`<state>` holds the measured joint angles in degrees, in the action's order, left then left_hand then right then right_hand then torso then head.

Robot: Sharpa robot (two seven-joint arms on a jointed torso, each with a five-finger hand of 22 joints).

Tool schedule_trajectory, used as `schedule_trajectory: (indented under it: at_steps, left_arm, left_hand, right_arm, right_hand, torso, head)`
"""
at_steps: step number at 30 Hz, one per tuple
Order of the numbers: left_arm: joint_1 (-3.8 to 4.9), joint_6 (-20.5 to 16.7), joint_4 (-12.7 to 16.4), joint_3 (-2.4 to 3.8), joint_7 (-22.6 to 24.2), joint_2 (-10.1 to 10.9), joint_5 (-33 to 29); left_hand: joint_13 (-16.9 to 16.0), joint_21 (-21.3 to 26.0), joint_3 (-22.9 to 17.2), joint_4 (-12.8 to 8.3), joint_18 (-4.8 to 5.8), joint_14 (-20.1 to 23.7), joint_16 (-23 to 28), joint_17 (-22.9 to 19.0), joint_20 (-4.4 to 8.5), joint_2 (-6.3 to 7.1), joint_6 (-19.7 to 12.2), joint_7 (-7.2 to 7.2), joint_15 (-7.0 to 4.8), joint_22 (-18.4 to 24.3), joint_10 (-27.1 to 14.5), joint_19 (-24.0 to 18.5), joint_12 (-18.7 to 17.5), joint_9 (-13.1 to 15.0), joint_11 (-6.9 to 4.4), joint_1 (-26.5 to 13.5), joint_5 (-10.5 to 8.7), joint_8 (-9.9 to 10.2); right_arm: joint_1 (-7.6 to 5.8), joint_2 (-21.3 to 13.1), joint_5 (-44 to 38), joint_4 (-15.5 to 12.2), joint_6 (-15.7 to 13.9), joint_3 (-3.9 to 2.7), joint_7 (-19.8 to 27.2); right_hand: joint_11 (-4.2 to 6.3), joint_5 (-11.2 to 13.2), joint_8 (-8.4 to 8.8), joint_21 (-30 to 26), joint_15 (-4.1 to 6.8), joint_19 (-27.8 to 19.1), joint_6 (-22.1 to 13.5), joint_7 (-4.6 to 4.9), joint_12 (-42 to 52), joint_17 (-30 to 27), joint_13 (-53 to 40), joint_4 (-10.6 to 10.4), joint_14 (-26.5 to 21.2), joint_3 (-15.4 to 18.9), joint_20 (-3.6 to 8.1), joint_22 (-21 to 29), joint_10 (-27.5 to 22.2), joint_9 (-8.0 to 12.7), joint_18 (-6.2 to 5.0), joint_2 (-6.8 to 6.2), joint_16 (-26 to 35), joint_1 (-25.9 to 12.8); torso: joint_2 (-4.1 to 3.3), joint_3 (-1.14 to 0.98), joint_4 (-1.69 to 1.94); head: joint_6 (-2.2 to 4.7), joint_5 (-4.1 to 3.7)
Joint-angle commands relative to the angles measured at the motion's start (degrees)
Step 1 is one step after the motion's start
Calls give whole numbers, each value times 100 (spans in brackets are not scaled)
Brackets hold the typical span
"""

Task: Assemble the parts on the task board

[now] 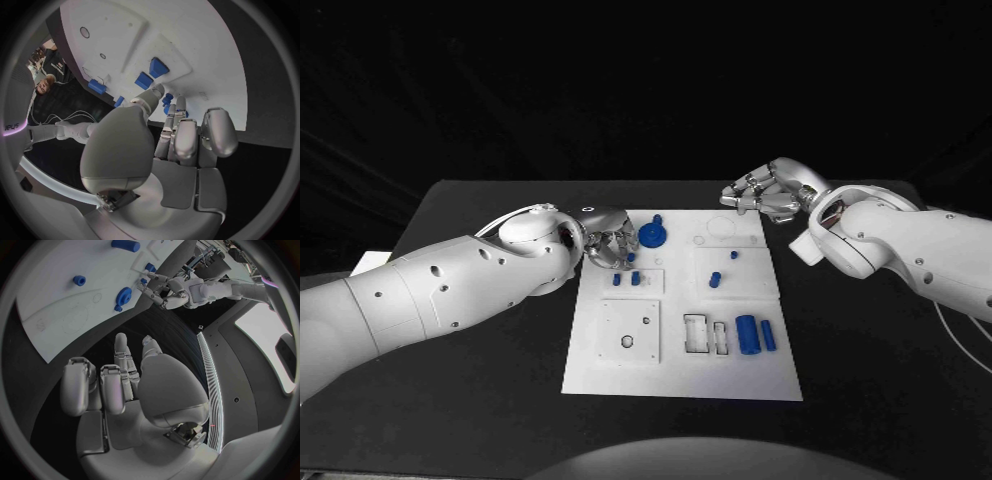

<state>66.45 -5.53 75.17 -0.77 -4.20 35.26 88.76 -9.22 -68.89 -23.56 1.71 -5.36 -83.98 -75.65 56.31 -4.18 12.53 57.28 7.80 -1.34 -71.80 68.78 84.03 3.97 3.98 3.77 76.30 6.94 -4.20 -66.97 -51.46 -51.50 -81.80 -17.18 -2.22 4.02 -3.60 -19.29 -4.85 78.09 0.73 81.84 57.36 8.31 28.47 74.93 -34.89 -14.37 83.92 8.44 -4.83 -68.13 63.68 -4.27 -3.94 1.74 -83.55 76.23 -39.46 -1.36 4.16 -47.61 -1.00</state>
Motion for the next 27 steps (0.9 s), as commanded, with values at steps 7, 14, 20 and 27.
schedule_trajectory:
  at_steps: [7,14,20,27]
  left_arm:
    - [3,-87,43,10,147,13,-100]
    - [3,-112,50,12,176,10,-119]
    - [3,-113,52,13,192,6,-115]
    - [3,-87,48,13,190,4,-114]
  left_hand:
    - [-24,20,4,30,84,-27,22,-4,-22,-72,236,-36,10,-5,-42,134,24,23,-4,127,42,-95]
    - [-36,19,-91,59,85,-32,11,13,-12,-185,419,-71,-2,-15,-28,138,27,34,-16,189,30,-148]
    - [-38,31,-126,79,83,-35,4,23,-10,-221,471,-81,-3,-8,-30,137,24,35,-18,193,23,-157]
    - [-39,32,-132,84,83,-35,4,23,-9,-227,480,-82,-3,-8,-28,137,24,34,-18,191,22,-158]
  right_arm:
    - [7,11,-9,4,55,-1,52]
    - [9,17,-8,10,57,-1,52]
    - [13,29,-4,18,60,-1,54]
    - [20,36,-2,22,63,-1,54]
  right_hand:
    - [-1,15,36,-30,21,-31,22,12,-37,673,6,13,419,35,-1,9,36,6,-48,51,20,7]
    - [-1,15,36,-30,21,-31,22,12,-37,673,6,13,419,35,-1,9,36,6,-48,51,20,7]
    - [-1,15,36,-30,21,-31,22,12,-37,673,6,13,419,35,-1,9,36,6,-48,51,20,7]
    - [-1,15,36,-30,21,-31,22,12,-37,673,6,13,419,35,-1,9,36,6,-48,51,20,7]
  torso:
    - [-1,-1,3]
    - [-2,1,4]
    - [1,-1,5]
    - [-1,-1,3]
  head:
    - [12,-3]
    - [10,-4]
    - [11,-3]
    - [10,2]
